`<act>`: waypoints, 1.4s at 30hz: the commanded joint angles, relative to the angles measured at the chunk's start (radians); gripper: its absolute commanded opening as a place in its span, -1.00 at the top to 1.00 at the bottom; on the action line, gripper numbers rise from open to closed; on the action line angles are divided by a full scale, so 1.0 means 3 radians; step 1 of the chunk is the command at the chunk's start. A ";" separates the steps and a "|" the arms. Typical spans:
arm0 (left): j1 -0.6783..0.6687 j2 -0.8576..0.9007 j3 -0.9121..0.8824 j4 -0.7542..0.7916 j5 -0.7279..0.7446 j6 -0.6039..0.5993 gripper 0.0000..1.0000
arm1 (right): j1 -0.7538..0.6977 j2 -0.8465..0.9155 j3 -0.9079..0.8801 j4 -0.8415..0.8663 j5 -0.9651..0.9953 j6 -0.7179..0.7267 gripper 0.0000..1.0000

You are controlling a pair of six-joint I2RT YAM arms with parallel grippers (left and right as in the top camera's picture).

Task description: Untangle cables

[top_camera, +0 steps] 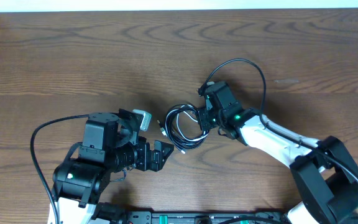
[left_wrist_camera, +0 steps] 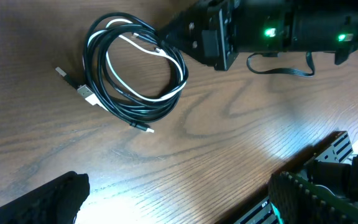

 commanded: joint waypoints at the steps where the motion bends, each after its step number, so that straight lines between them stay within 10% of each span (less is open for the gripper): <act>1: -0.0014 -0.0003 -0.0043 0.0008 -0.0043 0.0023 -0.96 | -0.0019 -0.0081 0.0043 -0.0010 0.0013 0.0000 0.94; 5: -0.0014 -0.0003 -0.0043 0.0022 -0.0042 0.0022 -0.96 | -0.0019 -0.0081 0.0043 -0.0045 0.0014 -0.0001 0.98; 10: -0.0014 -0.0003 -0.0043 0.0022 -0.0042 0.0022 -0.96 | -0.0019 -0.0080 0.0042 -0.0183 0.0205 -0.0113 0.41; 42: -0.0014 -0.0003 -0.0043 0.0006 -0.0042 0.0060 -0.96 | 0.0318 0.0038 0.0036 -0.0131 0.0440 -0.0057 0.43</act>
